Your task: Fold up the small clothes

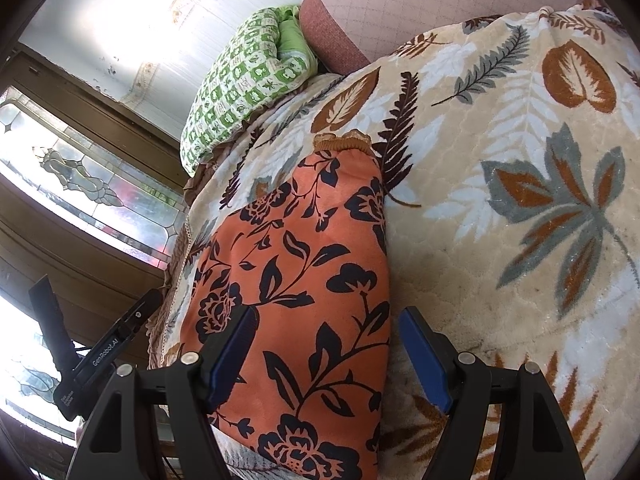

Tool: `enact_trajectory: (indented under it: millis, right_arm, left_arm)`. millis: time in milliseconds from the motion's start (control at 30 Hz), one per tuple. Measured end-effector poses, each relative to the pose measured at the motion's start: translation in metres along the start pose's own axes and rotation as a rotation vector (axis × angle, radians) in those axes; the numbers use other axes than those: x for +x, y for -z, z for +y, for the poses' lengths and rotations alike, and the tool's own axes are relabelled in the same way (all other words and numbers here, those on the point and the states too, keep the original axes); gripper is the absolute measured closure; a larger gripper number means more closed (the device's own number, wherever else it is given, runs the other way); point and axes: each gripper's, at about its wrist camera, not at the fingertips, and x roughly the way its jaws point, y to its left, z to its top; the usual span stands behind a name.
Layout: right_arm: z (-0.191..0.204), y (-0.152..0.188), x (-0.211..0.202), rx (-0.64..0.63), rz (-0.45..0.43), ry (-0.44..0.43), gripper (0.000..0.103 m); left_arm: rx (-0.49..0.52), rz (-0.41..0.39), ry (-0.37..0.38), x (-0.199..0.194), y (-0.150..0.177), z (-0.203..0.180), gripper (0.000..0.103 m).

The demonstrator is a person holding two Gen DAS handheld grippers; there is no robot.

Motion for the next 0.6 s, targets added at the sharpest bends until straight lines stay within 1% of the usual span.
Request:
enact_trajectory:
  millis: [600]
  right_arm:
    - [0.001,-0.009,0.022,-0.018,0.017,0.000,0.025]
  left_arm:
    - [0.004,0.032,0.001,0.024,-0.002,-0.006,0.000]
